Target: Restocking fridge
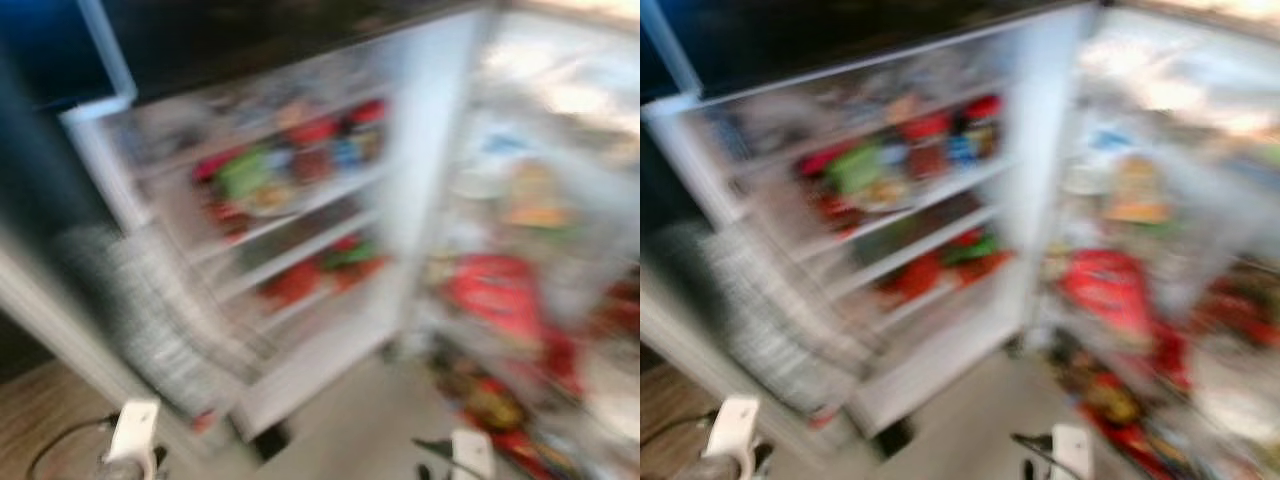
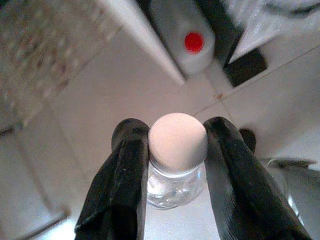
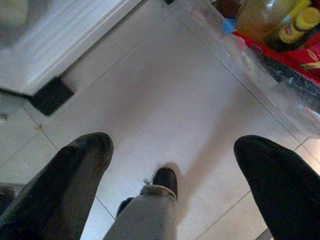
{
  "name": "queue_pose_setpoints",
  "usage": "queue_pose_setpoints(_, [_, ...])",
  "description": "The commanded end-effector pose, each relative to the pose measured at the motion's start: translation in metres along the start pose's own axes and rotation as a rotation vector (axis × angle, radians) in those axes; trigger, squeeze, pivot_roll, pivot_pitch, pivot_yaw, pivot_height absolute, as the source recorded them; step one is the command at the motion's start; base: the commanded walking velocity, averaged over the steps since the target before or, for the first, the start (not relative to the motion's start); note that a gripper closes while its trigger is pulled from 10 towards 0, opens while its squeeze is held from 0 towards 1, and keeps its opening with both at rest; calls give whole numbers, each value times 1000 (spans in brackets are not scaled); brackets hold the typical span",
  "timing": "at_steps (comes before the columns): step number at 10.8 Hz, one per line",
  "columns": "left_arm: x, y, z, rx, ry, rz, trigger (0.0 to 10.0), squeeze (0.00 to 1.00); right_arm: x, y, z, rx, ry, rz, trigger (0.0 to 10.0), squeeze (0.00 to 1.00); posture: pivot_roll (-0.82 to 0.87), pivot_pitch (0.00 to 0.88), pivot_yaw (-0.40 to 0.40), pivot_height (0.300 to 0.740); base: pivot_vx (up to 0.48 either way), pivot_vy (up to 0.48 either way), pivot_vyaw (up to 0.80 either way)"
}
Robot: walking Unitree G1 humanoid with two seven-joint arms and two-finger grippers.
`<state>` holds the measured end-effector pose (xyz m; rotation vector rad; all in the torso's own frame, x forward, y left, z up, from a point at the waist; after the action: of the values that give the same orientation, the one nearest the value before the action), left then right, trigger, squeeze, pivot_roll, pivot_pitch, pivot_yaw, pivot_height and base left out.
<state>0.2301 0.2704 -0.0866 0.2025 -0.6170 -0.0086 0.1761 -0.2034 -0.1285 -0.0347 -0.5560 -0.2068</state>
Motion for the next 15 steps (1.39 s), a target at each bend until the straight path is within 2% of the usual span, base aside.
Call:
queue_pose_setpoints(1, [-3,6,1,10,10,-14,10000,0,0,5,-1,14,3,-1,10000,0,2,0,31,740,0,0,800])
queue_pose_setpoints(8, [-3,5,1,7,10,-12,10000,0,1,5,-1,17,5,18,10000,0,1,0,31,740,0,0,800])
queue_pose_setpoints(9, [-3,5,1,7,10,-12,10000,0,-1,4,0,5,6,-12,10000,0,2,0,31,740,0,0,0])
queue_pose_setpoints(13, [-2,5,1,-4,12,-36,10000,0,0,5,-1,8,2,-7,10000,0,3,0,30,740,0,0,0])
queue_pose_setpoints(15, [-2,5,1,-4,12,-37,10000,0,0,4,-1,3,4,-2,10000,0,2,0,30,740,0,-270,0])
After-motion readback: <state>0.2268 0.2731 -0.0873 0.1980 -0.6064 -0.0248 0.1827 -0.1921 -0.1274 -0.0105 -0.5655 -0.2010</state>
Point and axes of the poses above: a point about 5 cm out from each wrist's last joint towards the gripper, its own z axis pointing back from the gripper into the wrist, its own x axis along the axis of the wrist's last joint, y = z × x, the point moved 4 cm from there along -z, pointing out of the wrist towards the gripper, and after that the axes turned 1 degree about -z, right-handed, at the moved point
